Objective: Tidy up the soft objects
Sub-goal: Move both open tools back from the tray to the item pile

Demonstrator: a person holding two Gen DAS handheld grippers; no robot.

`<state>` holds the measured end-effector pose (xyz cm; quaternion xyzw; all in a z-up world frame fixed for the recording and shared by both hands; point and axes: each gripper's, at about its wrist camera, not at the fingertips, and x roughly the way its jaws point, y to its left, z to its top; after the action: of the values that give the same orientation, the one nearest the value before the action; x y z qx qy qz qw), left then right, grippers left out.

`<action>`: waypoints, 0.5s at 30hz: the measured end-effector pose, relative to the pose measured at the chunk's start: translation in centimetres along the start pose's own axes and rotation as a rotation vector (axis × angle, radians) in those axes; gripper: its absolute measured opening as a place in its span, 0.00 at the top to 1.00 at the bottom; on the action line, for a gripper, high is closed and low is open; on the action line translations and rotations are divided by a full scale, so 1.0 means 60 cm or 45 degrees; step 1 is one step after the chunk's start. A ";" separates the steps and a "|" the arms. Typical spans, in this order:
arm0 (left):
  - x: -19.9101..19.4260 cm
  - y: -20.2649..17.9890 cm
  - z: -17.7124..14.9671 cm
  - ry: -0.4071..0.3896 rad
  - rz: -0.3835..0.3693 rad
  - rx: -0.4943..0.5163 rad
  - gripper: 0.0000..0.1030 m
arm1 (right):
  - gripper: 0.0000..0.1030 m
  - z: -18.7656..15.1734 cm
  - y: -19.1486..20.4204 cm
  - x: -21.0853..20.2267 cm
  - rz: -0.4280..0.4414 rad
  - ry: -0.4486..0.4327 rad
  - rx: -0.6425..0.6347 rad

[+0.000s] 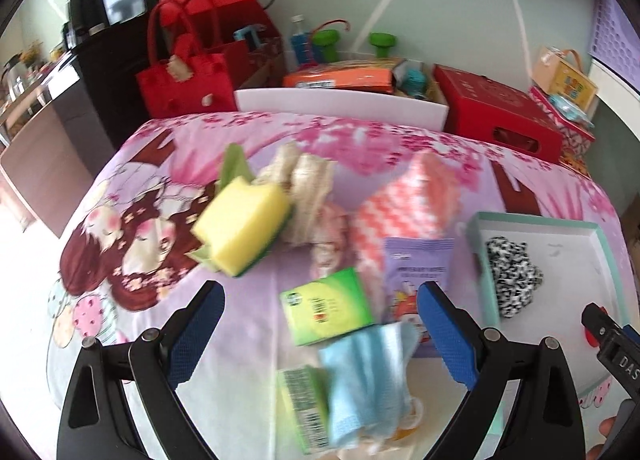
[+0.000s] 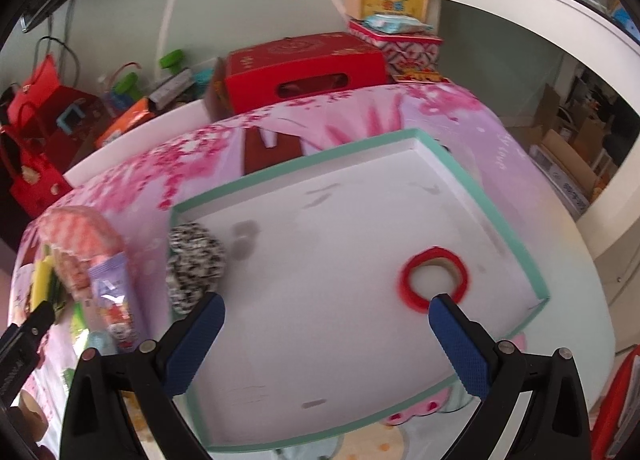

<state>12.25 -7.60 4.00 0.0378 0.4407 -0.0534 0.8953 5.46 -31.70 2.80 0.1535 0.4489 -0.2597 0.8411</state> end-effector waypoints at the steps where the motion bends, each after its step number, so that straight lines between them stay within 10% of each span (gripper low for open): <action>1: 0.000 0.006 0.000 0.003 0.004 -0.010 0.06 | 0.00 -0.002 0.009 -0.003 0.012 -0.002 -0.013; 15: 0.005 0.090 -0.022 0.075 -0.018 -0.147 0.06 | 0.00 -0.036 0.113 -0.012 0.275 0.063 -0.136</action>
<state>12.08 -2.10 3.05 -0.0156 0.4693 -0.0330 0.8823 7.55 -24.83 2.38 0.1621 0.4635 -0.1393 0.8599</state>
